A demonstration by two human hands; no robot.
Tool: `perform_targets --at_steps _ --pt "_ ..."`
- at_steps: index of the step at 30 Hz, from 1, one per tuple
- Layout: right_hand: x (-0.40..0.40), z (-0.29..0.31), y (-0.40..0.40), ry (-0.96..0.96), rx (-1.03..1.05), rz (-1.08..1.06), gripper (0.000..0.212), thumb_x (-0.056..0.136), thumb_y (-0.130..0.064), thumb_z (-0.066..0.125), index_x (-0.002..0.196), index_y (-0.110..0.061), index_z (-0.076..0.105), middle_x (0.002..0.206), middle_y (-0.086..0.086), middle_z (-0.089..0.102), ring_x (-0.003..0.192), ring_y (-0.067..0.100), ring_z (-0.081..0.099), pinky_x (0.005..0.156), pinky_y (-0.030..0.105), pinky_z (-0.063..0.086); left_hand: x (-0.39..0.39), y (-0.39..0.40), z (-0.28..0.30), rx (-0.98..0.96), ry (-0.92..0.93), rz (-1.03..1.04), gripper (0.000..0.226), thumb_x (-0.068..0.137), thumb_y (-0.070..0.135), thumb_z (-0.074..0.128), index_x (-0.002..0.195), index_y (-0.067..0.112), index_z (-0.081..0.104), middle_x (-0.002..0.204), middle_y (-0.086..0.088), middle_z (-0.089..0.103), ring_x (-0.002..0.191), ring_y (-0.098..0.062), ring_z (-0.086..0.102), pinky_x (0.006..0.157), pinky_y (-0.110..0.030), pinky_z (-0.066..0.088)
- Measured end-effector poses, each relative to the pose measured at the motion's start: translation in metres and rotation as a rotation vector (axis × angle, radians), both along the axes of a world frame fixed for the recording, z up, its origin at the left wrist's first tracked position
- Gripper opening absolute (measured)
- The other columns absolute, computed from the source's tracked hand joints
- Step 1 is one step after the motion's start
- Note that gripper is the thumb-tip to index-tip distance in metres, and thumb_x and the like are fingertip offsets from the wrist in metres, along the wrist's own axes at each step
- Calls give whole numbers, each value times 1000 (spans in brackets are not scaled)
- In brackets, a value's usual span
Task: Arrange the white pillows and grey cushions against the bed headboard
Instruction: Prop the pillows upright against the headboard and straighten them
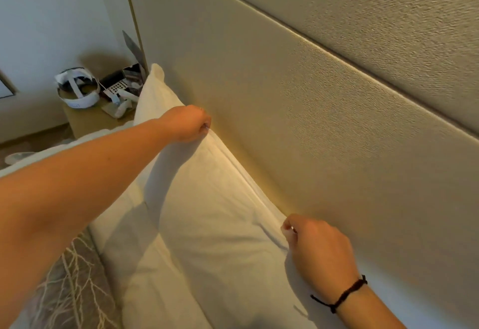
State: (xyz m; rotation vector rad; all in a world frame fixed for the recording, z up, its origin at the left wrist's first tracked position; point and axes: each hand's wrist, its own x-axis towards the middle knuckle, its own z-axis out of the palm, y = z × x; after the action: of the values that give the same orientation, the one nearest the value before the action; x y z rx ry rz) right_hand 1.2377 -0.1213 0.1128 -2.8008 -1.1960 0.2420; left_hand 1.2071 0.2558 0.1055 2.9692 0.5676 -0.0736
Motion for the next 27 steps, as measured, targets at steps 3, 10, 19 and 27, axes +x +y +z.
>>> perform_targets --at_steps 3,10,19,27 --pt "2 -2 -12 146 7 -29 30 92 -8 54 110 -28 65 97 -3 69 86 17 62 66 25 44 1 -13 -1 -49 117 -51 17 94 22 59 103 16 72 105 -8 69 91 -28 61 76 -35 49" --pt "-5 1 -27 37 473 -103 25 81 12 59 76 -11 67 78 -1 59 68 17 54 58 25 44 13 -25 1 10 -230 103 24 99 23 50 102 10 71 97 -16 69 85 -34 62 78 -43 54" --pt "-31 -54 -45 146 -12 -93 93 87 -77 30 151 -11 19 159 9 15 141 25 31 112 33 35 21 -59 -50 16 -93 311 25 95 24 50 117 13 54 125 -11 56 113 -37 55 96 -50 44" --pt "-28 -43 -86 14 -118 -68 98 65 -97 17 141 -36 30 142 -1 44 115 23 55 96 43 44 5 -74 -52 -58 283 198 74 89 78 24 138 30 51 148 -3 49 141 -30 35 115 -62 4"
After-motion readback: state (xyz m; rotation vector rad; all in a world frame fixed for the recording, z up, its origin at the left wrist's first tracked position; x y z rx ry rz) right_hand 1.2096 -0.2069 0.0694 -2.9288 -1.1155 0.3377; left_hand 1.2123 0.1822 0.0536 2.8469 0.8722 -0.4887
